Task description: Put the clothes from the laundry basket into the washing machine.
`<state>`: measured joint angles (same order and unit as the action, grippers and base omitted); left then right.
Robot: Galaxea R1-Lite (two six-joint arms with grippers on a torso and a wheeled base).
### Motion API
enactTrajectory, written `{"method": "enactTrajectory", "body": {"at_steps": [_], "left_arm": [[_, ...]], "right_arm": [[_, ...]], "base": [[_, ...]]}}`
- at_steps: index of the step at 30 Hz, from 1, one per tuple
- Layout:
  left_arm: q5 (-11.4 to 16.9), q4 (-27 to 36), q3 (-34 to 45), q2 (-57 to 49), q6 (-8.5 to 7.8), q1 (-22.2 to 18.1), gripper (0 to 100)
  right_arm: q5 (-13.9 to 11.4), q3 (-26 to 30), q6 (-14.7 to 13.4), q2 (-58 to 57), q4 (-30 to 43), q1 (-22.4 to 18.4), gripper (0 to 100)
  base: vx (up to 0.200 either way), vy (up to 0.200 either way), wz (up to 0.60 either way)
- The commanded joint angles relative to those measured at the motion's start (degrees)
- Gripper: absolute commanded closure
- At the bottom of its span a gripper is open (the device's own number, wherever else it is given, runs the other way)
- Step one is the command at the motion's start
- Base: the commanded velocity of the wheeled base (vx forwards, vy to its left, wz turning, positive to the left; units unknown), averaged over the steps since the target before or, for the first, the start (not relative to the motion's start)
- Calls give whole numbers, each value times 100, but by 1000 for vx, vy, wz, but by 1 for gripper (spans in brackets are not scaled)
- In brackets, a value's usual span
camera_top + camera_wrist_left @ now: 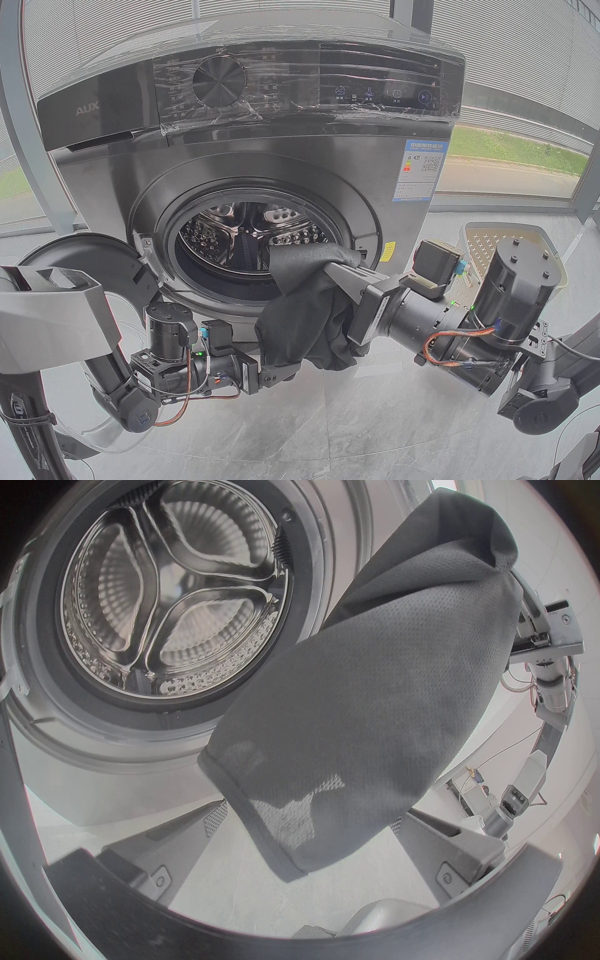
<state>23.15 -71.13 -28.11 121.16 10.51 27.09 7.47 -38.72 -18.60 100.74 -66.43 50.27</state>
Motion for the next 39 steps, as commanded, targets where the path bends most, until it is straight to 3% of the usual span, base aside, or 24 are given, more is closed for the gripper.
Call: {"method": "enactTrajectory", "body": {"at_steps": [1, 2, 7, 16, 20, 25, 26, 29, 39], "left_arm": [[-3, -155, -63, 92, 118, 104, 0], [-3, -217, -54, 101, 171, 130, 100], [5, -472, 16, 92, 364, 227, 100], [-3, -999, 438, -49, 373, 227, 100], [-3, -1746, 1062, -453, 373, 192, 100], [23, -1773, 1361, -1104, 391, 183, 100], [23, -1773, 1370, -1174, 391, 183, 100], [23, -1773, 1326, -1341, 399, 200, 100], [-12, -1773, 737, -1561, 716, 306, 100]], "right_arm": [[0, 22, -3, -11, -2, 9, 100], [0, 31, -3, -11, -2, 0, 100], [0, 31, -3, -2, -2, 0, 100], [9, 40, -3, -11, 16, -53, 100], [255, 48, 15, 59, 95, -264, 100], [272, 84, 23, 183, 104, -360, 100], [272, 84, 23, 226, 104, -360, 0], [272, 92, 23, 279, 121, -352, 0], [272, 514, 85, 314, 130, -343, 0]], "base": [[0, 0, 0], [0, 0, 0], [0, 0, 0], [0, 0, 0], [0, 0, 0], [0, 0, 0], [0, 0, 0], [0, 0, 0], [0, 0, 0]]}}
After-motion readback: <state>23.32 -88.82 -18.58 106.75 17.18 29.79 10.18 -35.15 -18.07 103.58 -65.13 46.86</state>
